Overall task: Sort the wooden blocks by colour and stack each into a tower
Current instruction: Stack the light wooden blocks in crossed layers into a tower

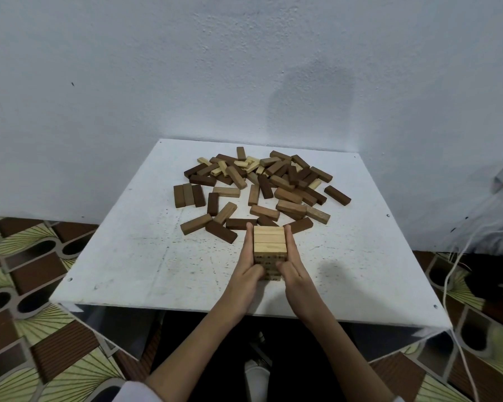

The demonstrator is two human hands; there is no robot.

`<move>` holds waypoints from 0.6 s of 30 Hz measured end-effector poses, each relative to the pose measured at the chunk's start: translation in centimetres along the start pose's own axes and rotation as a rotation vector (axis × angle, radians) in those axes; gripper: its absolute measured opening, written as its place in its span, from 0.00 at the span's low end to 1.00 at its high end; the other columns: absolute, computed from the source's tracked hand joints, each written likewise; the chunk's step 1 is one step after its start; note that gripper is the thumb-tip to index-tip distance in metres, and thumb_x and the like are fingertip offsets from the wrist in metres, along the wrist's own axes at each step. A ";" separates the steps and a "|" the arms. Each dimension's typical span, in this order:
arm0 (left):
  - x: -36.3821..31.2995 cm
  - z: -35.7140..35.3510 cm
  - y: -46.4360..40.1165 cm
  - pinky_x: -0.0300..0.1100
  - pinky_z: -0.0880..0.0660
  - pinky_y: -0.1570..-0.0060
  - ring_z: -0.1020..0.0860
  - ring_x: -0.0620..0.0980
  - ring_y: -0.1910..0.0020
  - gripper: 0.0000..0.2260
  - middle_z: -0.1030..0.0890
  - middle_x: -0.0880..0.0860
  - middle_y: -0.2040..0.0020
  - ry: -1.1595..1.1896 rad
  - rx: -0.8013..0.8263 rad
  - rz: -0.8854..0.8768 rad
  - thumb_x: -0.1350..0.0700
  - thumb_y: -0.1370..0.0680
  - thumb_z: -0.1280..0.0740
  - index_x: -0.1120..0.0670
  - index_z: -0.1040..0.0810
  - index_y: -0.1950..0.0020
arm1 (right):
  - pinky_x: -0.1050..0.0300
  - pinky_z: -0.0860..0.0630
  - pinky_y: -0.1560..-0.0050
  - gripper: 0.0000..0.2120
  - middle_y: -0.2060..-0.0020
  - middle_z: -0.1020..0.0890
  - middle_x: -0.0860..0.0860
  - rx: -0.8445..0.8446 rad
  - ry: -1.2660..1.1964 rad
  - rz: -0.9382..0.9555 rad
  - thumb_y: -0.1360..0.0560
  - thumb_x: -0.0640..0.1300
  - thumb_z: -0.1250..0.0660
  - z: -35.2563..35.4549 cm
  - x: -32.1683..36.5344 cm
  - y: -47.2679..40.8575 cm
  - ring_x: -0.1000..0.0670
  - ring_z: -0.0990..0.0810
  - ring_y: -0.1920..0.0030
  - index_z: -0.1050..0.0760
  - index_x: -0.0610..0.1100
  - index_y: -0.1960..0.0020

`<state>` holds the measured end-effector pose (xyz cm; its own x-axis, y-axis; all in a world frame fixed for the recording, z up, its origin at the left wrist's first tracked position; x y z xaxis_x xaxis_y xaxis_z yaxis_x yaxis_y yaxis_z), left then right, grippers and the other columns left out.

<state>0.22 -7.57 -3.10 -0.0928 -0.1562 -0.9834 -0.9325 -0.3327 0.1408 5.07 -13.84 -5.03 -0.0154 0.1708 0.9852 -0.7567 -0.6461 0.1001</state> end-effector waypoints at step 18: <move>-1.7 5.1 -0.3 0.41 0.37 0.32 0.37 0.41 0.30 0.32 0.38 0.42 0.28 -0.145 -0.218 -0.136 0.73 0.24 0.48 0.44 0.42 0.26 | 0.69 0.36 0.39 0.40 0.27 0.40 0.54 -0.120 0.011 0.129 0.36 0.33 0.43 4.1 2.8 -0.9 0.54 0.42 0.28 0.45 0.48 0.24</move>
<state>-1.09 -2.47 -2.06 -0.0354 0.0324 -0.9988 -0.8442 -0.5359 0.0126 8.43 -15.84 -1.75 -0.1237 0.1006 0.9872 -0.8204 -0.5700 -0.0447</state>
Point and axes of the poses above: each hand's wrist, its own y-axis away from the middle knuckle, its own z-axis out of the back of the hand, x = y × z, the point moved 9 cm from there along -y, towards the middle knuckle
